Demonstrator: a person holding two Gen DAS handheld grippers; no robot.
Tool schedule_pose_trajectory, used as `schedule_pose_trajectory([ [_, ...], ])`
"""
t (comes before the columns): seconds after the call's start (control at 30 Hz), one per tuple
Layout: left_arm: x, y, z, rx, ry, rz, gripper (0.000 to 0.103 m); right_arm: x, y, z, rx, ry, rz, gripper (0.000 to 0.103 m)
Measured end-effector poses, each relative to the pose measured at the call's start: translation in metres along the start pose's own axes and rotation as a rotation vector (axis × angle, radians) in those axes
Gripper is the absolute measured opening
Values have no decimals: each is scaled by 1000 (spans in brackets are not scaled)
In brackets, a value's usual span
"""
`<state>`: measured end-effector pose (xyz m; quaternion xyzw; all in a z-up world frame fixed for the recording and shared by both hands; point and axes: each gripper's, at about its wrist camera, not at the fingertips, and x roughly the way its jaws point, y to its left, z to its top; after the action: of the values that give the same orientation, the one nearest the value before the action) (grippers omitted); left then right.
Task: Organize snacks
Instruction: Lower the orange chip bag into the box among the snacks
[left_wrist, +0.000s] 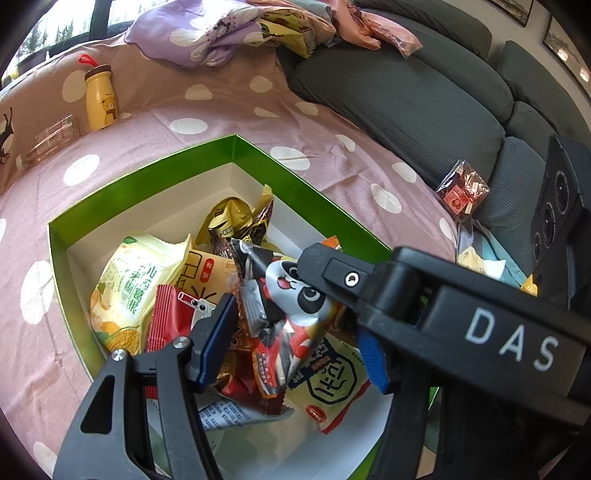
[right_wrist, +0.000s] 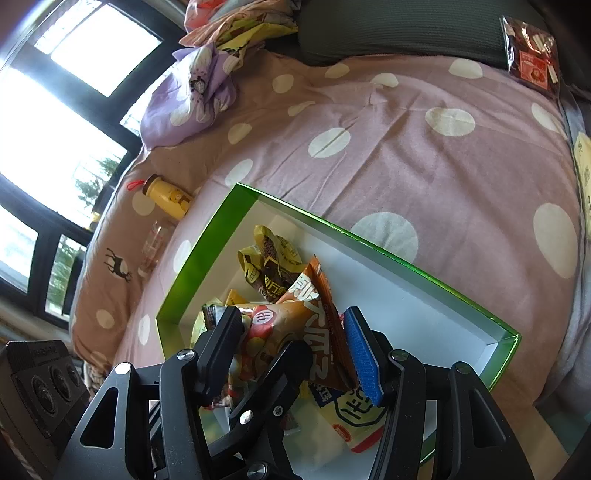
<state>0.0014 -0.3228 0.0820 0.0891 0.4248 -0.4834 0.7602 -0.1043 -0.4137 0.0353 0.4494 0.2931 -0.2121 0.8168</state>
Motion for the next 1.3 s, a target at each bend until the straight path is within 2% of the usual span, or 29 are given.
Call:
schedule_pose_trajectory([
  [0.37,-10,-1,0,16,-25,57,62,-2,8,-2,-31,-5,17,59],
  [0.63,-13,3,-1,11,-33,89,69,-2,12,-4,-44,0,24,59],
  [0.9,-22,6,-1,4,-57,104,75,-7,19,-6,-70,-25,26,59],
  [1.3,-34,13,0,-12,-74,115,77,-14,28,-8,-100,-47,35,59],
])
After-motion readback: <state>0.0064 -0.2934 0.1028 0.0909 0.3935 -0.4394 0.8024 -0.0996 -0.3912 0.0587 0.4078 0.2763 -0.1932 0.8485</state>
